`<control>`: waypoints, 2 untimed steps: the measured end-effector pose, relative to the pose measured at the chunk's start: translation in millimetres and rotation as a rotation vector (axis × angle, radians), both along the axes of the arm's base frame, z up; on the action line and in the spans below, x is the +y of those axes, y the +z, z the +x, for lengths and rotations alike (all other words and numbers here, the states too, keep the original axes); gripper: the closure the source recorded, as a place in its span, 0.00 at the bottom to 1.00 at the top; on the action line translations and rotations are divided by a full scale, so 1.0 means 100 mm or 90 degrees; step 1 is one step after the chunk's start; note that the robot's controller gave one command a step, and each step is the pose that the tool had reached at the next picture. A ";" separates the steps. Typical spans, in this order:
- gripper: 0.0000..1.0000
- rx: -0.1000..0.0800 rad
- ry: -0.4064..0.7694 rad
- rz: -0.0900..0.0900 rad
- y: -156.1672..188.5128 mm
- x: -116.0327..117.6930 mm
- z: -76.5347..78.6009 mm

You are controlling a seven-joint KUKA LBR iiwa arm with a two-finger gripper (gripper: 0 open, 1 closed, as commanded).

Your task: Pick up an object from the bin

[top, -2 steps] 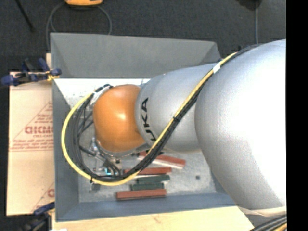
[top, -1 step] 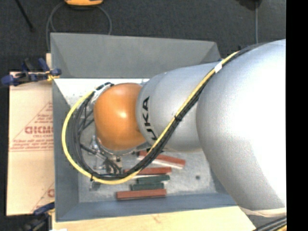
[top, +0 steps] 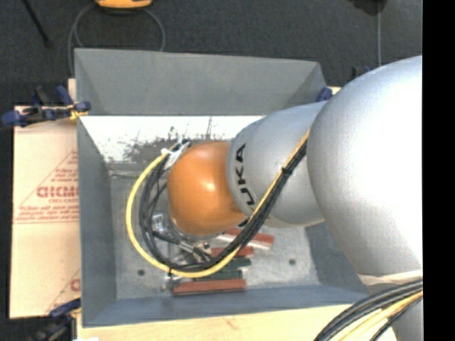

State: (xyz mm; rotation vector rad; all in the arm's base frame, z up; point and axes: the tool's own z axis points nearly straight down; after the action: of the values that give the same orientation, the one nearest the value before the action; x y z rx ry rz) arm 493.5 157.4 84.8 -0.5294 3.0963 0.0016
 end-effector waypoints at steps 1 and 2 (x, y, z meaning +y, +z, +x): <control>0.00 -0.003 0.001 -0.001 0.25 -0.19 0.03; 0.00 0.000 -0.073 0.000 0.31 -0.18 -0.08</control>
Offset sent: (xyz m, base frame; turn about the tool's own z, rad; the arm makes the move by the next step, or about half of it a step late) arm -0.0160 -0.0178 0.0363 0.1974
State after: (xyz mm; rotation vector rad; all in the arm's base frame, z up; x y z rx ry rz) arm 485.2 139.8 115.4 -0.3517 3.1210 0.0020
